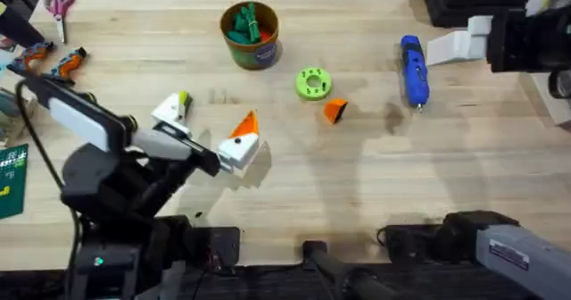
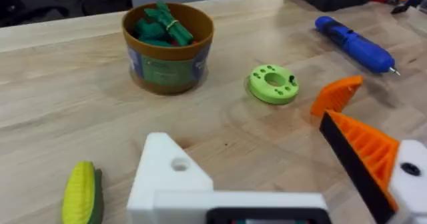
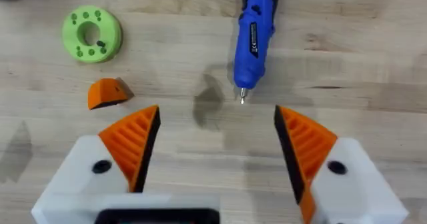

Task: Pick up the gripper from the table and insert it into the empty holder that is missing its gripper. Then pick up a screw, insert it into the mounting hole, and use the screwdriver to tighten it. Finally, clean up the table by picking up the vegetable and placing it into the bucket.

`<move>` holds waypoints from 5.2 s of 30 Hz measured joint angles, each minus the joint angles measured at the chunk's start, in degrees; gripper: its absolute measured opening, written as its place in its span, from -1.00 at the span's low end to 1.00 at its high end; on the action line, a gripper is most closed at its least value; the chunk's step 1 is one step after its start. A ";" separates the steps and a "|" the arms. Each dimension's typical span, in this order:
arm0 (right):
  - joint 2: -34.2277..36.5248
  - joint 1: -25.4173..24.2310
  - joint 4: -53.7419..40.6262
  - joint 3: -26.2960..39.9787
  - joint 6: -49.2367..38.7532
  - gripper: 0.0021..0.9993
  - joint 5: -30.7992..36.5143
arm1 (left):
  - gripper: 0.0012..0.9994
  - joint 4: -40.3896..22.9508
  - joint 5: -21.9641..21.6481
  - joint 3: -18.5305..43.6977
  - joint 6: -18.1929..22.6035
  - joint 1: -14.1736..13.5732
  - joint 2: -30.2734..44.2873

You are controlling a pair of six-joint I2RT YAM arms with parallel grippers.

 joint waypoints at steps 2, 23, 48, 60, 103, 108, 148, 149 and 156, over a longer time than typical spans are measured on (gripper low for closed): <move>0.00 0.00 0.00 0.00 0.00 0.98 0.00 | 0.97 0.48 1.43 -1.37 0.97 0.00 -2.28; 0.00 0.00 -0.01 0.00 0.00 0.98 0.00 | 0.97 9.84 22.06 -5.61 5.62 -5.38 -4.42; 0.00 0.00 -0.01 0.00 0.02 0.98 0.00 | 0.97 10.28 18.63 -5.61 -3.73 -5.42 -4.42; 0.00 0.00 1.23 0.00 0.00 0.98 0.00 | 0.97 10.27 18.63 -5.61 -3.75 -5.42 -4.42; 30.85 31.65 -2.28 7.37 -4.96 0.98 0.73 | 0.97 10.26 18.63 -5.61 -3.93 -5.42 -4.41; 34.66 31.65 0.82 7.37 -4.96 0.98 1.22 | 0.97 10.28 18.62 -5.61 -3.93 -5.42 -4.42; 35.26 31.50 4.85 2.78 -3.38 0.91 1.55 | 0.97 10.28 18.63 -5.61 -3.95 -5.42 -4.42; 35.23 31.50 4.83 2.78 -3.39 0.91 1.55 | 0.97 10.28 18.63 -5.61 -3.95 -5.42 -4.42; 35.19 31.34 4.39 2.80 -3.39 0.86 1.55 | 0.97 10.26 18.63 -5.61 -3.95 -5.42 -4.42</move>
